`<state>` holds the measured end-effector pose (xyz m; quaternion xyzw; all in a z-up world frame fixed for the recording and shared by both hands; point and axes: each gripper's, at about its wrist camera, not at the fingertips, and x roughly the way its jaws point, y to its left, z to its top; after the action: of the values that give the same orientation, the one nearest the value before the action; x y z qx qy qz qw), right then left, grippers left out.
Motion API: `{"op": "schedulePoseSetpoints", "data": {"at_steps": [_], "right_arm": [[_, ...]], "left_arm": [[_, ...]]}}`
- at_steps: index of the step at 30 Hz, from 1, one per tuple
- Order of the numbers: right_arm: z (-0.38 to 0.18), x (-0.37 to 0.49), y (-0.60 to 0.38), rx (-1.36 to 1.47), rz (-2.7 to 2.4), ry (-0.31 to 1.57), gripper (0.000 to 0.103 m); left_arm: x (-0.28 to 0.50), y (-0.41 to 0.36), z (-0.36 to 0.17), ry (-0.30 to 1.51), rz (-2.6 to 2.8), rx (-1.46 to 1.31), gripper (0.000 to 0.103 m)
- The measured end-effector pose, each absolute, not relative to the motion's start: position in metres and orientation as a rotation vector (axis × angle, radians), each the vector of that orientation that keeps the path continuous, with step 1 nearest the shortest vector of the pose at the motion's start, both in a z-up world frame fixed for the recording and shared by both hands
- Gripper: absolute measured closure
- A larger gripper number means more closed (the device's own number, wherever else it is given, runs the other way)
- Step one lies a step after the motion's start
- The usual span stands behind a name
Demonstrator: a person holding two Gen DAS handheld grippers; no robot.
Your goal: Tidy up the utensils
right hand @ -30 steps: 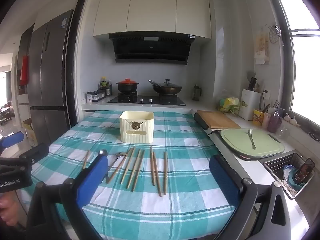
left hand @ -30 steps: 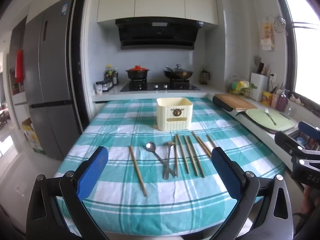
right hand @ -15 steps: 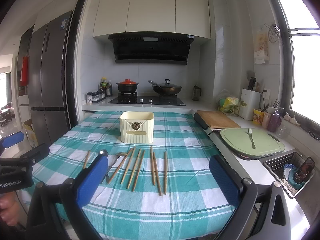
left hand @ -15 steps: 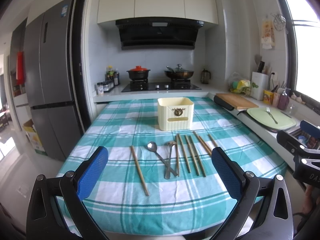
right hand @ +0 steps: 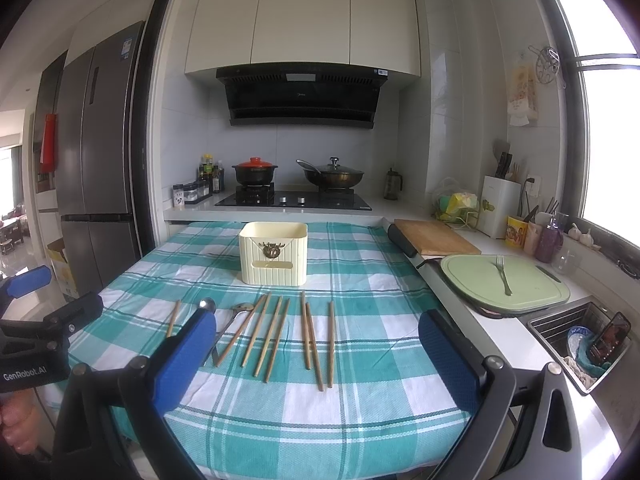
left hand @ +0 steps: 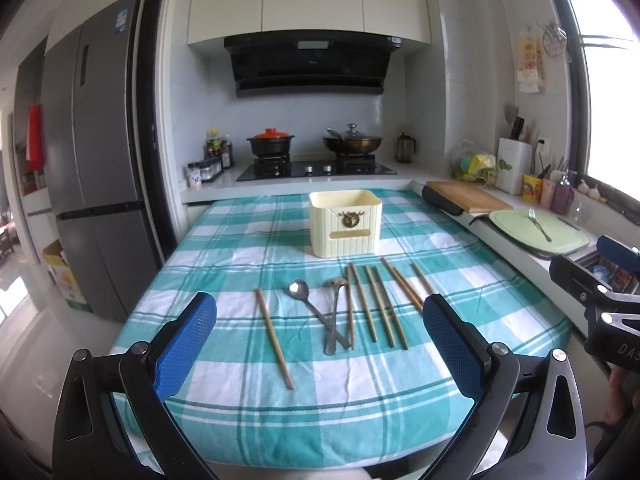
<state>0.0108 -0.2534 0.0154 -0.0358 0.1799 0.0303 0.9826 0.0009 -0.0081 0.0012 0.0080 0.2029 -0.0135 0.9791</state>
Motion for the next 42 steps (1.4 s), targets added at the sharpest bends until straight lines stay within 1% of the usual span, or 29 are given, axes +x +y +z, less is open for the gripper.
{"op": "schedulePoseSetpoints", "data": {"at_steps": [12,30,42], "right_arm": [[0.01,0.01,-0.257,-0.067,0.061,0.367,0.0],[0.011,0.011,-0.259,-0.063,0.062,0.372,0.0],[0.012,0.017,-0.262,-0.048,0.052,0.382,0.0]], "left_arm": [[0.003,-0.004,0.0,0.409,0.007,0.01,0.0],[0.014,-0.002,-0.004,0.468,0.013,0.006,0.0],[0.014,-0.009,-0.002,0.464,-0.001,0.032,0.0]]}}
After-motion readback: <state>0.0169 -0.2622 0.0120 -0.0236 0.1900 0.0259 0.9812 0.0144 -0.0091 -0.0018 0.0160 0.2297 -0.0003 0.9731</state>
